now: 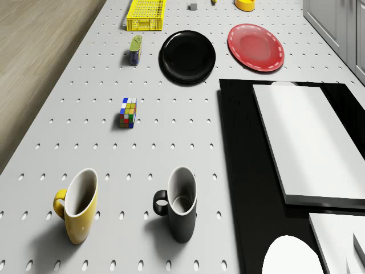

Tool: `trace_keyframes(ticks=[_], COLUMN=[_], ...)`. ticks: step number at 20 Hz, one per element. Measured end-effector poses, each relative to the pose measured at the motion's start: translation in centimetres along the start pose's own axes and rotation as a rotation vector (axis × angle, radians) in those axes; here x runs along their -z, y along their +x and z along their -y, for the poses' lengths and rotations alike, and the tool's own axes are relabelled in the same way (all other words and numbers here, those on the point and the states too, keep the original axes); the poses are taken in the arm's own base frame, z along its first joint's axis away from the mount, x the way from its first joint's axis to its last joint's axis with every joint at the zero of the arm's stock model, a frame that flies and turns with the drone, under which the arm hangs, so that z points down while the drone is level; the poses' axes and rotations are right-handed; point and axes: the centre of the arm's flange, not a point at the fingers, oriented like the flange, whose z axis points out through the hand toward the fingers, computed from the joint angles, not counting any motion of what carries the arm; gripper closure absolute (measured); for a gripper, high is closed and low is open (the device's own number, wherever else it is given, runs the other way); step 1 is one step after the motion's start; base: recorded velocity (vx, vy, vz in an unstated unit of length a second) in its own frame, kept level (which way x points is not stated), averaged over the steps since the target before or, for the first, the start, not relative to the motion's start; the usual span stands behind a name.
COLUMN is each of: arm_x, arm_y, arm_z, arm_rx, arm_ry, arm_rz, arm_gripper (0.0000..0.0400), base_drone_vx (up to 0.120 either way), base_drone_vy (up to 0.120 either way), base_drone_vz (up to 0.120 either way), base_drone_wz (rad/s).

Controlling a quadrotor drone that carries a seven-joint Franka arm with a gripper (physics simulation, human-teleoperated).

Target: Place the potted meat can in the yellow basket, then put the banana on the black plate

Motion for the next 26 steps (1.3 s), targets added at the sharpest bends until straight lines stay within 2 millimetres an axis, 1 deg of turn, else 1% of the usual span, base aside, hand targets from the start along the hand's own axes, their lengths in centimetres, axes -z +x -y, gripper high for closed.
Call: trace_keyframes(ticks=[22, 24, 26], arm_x=[0.03, 0.02, 0.02], arm_y=[-0.28, -0.36, -0.46], arm_z=[0.05, 0.11, 0.19], arm_rx=[0.0, 0.0, 0.0], arm_ry=[-0.005, -0.011, -0.019], arm_rz=[-0.028, -0.036, -0.047], arm_gripper=[0.0, 0.0, 0.0], base_drone_vx=[0.002, 0.02, 0.12], base_drone_vy=[0.0, 0.1, 0.12], base_drone_vz=[0.0, 0.0, 0.0], base_drone_wz=[0.0, 0.0, 0.0])
